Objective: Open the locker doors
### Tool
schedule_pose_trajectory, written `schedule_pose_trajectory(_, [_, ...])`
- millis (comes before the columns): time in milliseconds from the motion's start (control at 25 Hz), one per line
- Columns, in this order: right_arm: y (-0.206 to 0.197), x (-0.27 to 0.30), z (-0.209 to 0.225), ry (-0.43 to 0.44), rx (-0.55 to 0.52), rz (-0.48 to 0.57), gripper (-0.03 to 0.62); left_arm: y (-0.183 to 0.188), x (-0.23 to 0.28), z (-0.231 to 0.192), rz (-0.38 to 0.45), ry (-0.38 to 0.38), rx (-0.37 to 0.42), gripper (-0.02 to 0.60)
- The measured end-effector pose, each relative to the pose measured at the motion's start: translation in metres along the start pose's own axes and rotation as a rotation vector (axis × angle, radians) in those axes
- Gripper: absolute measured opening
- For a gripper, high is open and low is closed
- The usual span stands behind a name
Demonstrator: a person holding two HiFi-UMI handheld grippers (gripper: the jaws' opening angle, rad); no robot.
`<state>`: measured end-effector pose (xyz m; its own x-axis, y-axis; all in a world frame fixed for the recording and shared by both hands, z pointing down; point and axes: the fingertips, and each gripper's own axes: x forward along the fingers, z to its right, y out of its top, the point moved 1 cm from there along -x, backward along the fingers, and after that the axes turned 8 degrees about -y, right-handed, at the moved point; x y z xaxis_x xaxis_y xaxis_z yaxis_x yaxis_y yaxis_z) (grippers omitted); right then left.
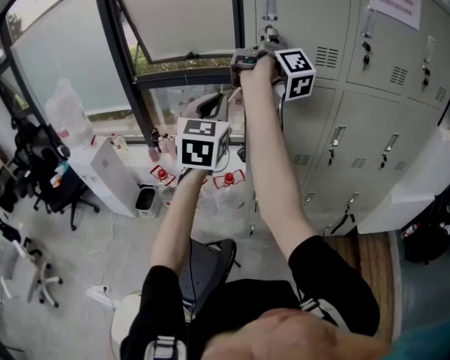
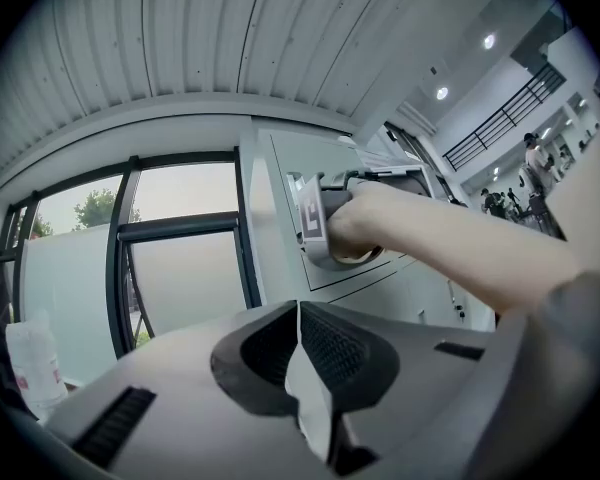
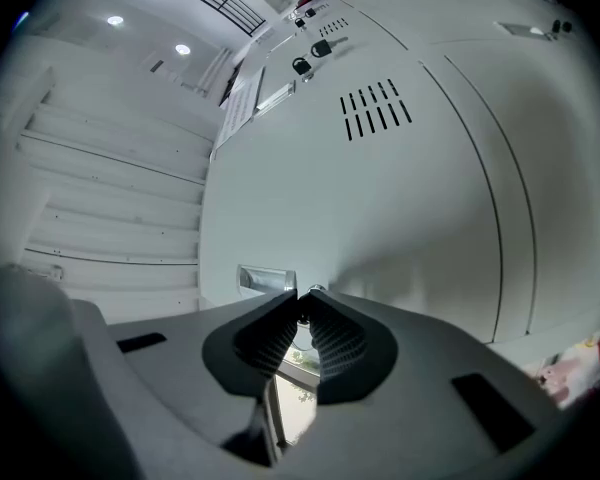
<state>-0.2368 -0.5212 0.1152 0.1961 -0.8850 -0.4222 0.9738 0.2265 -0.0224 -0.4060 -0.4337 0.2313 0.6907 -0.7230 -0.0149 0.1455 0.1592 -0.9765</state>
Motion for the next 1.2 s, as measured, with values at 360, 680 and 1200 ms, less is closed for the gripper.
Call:
schedule_pose_trajectory(360, [0.015, -0.008, -0.002, 0.051, 0.009, 0.018, 0.089, 0.004, -0.004, -0.001, 0.021, 0.013, -0.010, 0.009])
schedule_pose_trajectory(680, [0.019, -0.016, -0.029, 0.100, -0.200, -0.041, 0.089, 0.007, 0.002, 0.009, 0.028, -0.012, -0.013, 0.009])
schedule_pose_trajectory(1200, [-0.004, -0.012, -0.055, 0.158, -1.201, -0.179, 0.093, 0.011, 0.009, 0.018, 0.042, -0.040, -0.032, 0.009])
